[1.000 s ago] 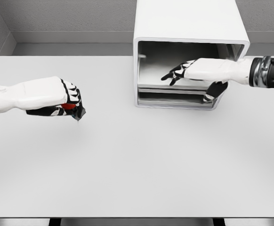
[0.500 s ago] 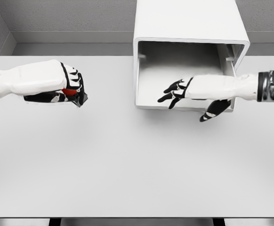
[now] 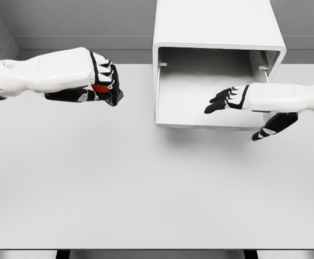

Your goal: Slide open multi-storey tabletop storage cabinets and put open load switch and slide close multi-storey tabletop storage cabinets

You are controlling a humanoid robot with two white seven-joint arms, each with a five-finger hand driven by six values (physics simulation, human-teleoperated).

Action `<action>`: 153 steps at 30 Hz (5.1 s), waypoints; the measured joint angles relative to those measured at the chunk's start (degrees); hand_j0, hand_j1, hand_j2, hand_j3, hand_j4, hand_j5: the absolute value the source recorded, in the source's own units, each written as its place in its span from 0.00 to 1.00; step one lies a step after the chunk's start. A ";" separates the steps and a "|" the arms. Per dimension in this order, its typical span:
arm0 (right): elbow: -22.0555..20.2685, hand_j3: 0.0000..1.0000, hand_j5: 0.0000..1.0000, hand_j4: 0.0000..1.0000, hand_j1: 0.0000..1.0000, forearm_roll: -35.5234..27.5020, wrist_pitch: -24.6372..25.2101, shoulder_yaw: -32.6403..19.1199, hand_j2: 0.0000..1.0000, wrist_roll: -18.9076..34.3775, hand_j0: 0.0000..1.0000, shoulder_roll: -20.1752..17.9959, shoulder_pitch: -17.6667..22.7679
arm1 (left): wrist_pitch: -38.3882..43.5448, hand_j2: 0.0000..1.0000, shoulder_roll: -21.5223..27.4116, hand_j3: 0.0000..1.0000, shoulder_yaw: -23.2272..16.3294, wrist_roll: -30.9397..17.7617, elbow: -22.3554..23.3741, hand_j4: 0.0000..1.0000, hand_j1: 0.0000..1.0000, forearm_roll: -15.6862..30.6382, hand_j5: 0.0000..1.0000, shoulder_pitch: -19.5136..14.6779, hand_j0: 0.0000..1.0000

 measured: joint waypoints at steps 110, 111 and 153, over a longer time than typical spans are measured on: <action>-0.50 1.00 1.00 1.00 1.00 1.56 -0.03 -7.26 1.00 -5.41 1.00 -3.33 10.90 | -0.01 1.00 5.36 1.00 -6.00 -4.35 2.71 1.00 1.00 10.41 1.00 1.76 1.00; -0.51 1.00 1.00 1.00 1.00 1.56 -0.03 -7.26 1.00 -5.61 1.00 -3.26 10.90 | -0.01 1.00 5.43 1.00 -6.00 -4.35 2.70 1.00 1.00 10.41 1.00 1.76 1.00; 9.36 1.00 1.00 1.00 1.00 8.92 -0.03 -8.94 1.00 -6.03 1.00 5.09 5.54 | -0.01 1.00 5.98 1.00 -6.01 -4.60 2.31 1.00 1.00 9.84 1.00 2.46 1.00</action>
